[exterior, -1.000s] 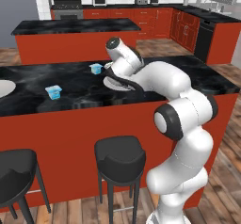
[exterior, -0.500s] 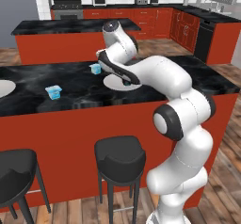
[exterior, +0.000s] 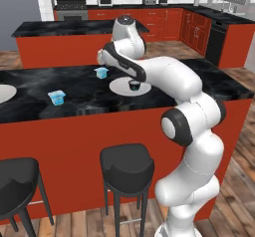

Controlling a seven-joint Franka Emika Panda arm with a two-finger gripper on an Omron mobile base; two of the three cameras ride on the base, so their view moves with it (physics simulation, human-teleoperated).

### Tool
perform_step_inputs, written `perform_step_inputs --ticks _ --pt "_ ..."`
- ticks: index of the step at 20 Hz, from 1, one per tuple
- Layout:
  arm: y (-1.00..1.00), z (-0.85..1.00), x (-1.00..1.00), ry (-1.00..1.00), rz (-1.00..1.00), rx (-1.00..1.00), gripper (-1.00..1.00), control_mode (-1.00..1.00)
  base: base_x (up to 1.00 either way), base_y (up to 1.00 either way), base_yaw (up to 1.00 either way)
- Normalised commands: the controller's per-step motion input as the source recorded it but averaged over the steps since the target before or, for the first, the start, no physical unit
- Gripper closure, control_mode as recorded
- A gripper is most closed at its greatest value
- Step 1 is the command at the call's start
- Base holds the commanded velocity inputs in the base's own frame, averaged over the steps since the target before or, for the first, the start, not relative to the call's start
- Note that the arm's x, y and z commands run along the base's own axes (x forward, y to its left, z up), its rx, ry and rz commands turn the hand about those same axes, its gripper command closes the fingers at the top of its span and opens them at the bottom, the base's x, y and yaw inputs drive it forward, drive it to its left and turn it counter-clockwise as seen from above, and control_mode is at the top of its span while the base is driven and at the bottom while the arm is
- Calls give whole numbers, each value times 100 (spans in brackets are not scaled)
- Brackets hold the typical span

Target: Place two yogurt containers on each plate.

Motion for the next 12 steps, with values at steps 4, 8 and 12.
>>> perform_step_inputs --ticks 4,8,12 --pt "20 -52 0 -2 24 15 -100 -100 0 0 0" --pt "16 -69 0 -24 20 14 -100 -100 0 0 0" --pt "0 -7 8 -17 5 3 -100 -100 0 0 0"
